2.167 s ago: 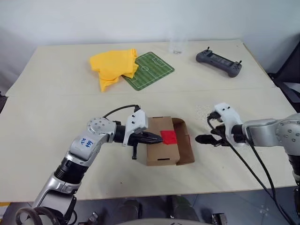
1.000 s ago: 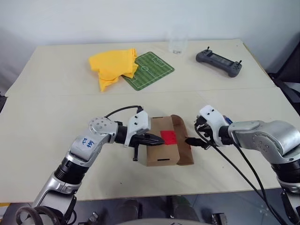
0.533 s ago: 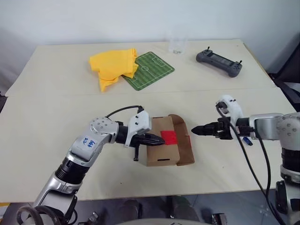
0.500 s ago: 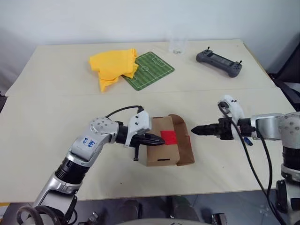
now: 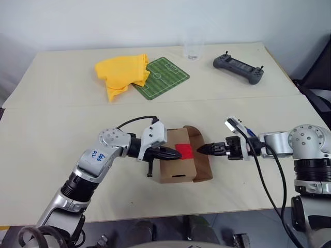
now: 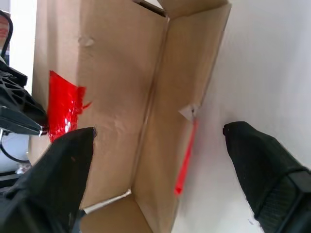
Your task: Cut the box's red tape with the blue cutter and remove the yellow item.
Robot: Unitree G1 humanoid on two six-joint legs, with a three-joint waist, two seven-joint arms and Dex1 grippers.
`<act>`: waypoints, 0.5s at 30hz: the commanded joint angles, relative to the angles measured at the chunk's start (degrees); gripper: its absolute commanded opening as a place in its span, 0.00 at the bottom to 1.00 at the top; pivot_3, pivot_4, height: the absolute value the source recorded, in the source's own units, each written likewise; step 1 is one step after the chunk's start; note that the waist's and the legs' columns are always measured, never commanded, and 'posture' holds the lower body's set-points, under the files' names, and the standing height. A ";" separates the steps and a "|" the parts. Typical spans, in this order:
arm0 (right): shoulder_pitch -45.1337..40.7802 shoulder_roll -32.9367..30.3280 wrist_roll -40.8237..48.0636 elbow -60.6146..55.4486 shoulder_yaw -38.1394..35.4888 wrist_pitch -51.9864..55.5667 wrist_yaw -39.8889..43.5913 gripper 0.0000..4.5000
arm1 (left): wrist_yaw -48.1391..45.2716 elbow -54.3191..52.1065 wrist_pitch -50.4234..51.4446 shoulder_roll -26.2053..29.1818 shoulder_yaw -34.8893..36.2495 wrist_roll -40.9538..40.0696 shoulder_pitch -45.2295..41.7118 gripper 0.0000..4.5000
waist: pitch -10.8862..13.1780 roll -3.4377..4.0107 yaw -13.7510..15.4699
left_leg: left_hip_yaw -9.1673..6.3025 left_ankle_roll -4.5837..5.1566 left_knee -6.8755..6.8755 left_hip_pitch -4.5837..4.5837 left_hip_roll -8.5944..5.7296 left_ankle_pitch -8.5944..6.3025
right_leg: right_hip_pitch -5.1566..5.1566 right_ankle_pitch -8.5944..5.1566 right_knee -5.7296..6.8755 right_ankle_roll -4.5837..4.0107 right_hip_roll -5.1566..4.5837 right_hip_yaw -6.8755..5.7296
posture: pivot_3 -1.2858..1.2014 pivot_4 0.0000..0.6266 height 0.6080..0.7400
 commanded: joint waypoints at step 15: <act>-2.46 5.90 -9.41 1.70 7.79 -3.07 10.30 0.26 | 0.08 -0.14 0.53 0.70 -0.14 0.43 -0.61 0.00 | 0.00 0.00 -1.07 | 0.00 -0.03 0.00 0.00 -0.01 0.02 | -0.02 0.00 0.06 0.00 0.00 -0.04 | 0.52 0.24 1.00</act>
